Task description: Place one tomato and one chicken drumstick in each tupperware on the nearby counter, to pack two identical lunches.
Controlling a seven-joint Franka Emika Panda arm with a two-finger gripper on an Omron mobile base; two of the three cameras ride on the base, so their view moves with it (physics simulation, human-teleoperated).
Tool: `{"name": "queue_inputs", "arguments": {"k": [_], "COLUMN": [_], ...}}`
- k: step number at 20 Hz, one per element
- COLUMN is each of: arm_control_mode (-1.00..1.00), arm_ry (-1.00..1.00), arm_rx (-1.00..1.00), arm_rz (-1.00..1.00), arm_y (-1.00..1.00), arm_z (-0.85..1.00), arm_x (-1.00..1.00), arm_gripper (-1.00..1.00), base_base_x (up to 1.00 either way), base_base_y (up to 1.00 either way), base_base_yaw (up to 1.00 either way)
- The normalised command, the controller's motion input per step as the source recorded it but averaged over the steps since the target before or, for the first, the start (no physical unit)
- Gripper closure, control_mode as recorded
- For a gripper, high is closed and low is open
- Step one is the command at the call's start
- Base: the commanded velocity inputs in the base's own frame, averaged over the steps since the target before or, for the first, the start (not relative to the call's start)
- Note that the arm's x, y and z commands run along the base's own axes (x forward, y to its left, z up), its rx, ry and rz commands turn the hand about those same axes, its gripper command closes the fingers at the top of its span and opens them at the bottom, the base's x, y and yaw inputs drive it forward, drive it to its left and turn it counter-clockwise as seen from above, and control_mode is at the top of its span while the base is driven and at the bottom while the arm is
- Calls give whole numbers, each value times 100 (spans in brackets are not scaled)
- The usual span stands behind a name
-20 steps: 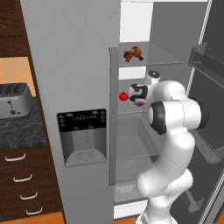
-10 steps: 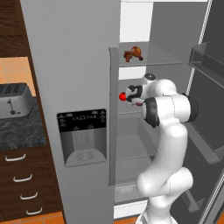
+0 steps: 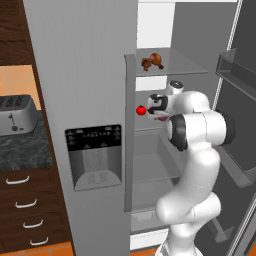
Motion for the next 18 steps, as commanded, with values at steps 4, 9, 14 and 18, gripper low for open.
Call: {"name": "queue_inputs", "arguments": {"k": [4,9,14,18], "arm_control_mode": [-100,-100,-100,-100], "arm_ry": [-6,0,0,-4], "arm_rx": [0,1,2,0], "arm_rz": [7,4,1,0], "arm_y": [29,34,15,0], "arm_z": [9,25,47,27], "arm_x": [-100,-100,-100,-100], "arm_gripper": [100,100,100,100], "base_base_x": [0,0,0,0], "base_base_y": [0,0,0,0], "base_base_yaw": [0,0,0,0]}}
